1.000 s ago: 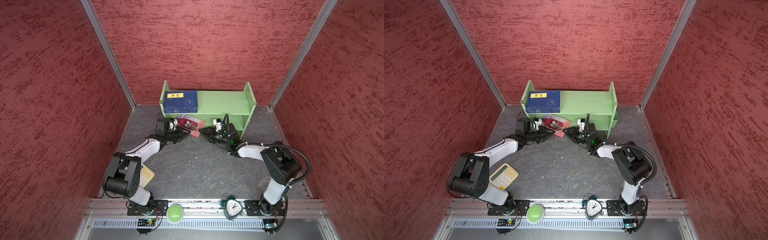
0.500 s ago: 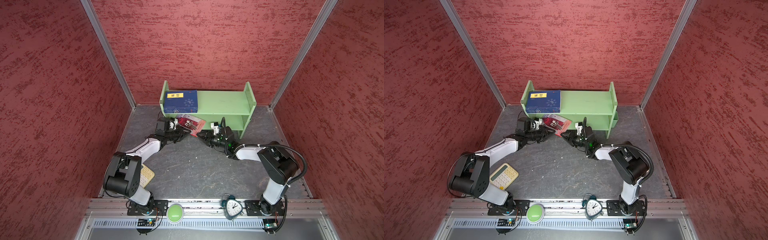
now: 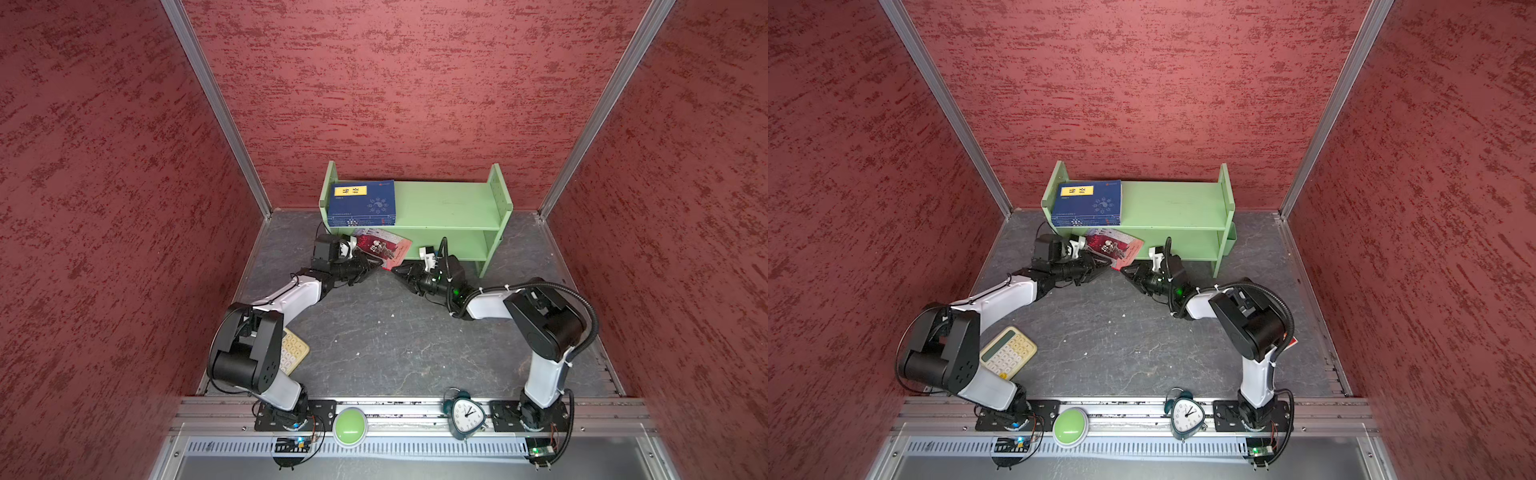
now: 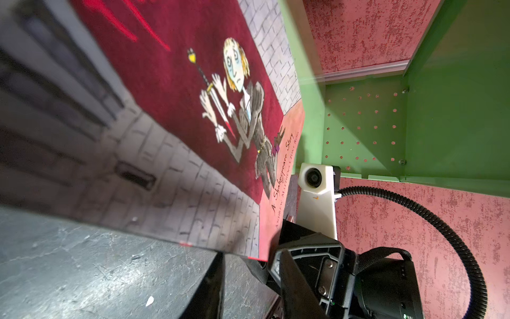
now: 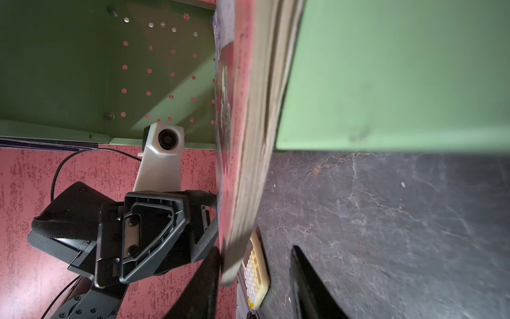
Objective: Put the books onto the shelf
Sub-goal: 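Push the Hamlet book into the lower shelf tier with both grippers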
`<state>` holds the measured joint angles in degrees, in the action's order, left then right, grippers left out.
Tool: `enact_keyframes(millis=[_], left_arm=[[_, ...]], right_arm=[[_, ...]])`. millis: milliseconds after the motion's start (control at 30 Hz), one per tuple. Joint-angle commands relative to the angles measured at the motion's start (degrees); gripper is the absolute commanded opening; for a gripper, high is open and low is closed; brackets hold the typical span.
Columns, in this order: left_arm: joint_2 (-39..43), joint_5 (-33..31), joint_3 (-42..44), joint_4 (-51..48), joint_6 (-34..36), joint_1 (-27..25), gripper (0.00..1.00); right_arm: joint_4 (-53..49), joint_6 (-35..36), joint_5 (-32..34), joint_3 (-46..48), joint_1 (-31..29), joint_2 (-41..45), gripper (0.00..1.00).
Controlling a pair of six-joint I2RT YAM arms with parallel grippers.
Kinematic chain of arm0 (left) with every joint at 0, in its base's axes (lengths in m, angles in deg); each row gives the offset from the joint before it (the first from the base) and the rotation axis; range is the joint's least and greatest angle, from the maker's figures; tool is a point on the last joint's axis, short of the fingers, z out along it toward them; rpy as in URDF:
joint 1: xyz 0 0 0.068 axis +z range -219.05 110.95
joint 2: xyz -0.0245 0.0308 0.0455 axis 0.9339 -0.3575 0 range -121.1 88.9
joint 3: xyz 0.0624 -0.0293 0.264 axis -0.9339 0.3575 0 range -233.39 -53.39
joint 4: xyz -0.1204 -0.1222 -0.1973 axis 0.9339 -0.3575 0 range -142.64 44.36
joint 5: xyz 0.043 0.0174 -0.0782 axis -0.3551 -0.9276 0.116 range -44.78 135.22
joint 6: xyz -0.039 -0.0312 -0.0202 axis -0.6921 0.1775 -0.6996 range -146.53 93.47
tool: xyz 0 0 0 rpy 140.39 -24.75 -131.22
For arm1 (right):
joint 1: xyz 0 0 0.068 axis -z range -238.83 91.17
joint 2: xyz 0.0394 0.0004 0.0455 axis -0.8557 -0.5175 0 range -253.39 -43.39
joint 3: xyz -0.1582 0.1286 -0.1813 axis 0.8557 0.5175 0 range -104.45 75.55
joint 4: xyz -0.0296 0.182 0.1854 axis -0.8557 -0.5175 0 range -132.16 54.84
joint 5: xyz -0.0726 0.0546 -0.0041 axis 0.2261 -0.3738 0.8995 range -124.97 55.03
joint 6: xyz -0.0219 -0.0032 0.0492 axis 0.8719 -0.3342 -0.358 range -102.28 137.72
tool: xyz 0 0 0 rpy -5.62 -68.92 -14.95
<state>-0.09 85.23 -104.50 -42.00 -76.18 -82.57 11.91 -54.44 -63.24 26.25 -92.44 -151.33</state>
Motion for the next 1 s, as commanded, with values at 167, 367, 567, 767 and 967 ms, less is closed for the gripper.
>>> enact_keyframes(millis=[167, 367, 567, 767, 967], left_arm=[[-0.88, 0.86, -0.92, 1.91, -0.45, -0.20, 0.35], [-0.73, 1.12, -0.89, 1.82, -0.53, -0.05, 0.36], [1.36, 1.28, 0.45, 0.41, 0.24, 1.91, 0.48], [3.53, 1.12, 2.27, -1.15, 1.18, 5.44, 0.54], [4.46, 0.34, 2.97, -1.82, 1.31, 6.16, 0.54]], right_arm=[[3.28, 0.06, -0.10, -2.85, -0.23, -0.77, 0.31], [4.61, -0.61, -0.99, -4.14, -0.23, -2.39, 0.21], [3.70, 0.20, -1.85, -3.41, 0.63, -1.56, 0.09], [-0.54, 3.17, -4.88, -3.25, 2.08, 0.09, 0.10], [-2.31, 4.48, -8.85, -3.00, 3.37, 0.96, 0.10]])
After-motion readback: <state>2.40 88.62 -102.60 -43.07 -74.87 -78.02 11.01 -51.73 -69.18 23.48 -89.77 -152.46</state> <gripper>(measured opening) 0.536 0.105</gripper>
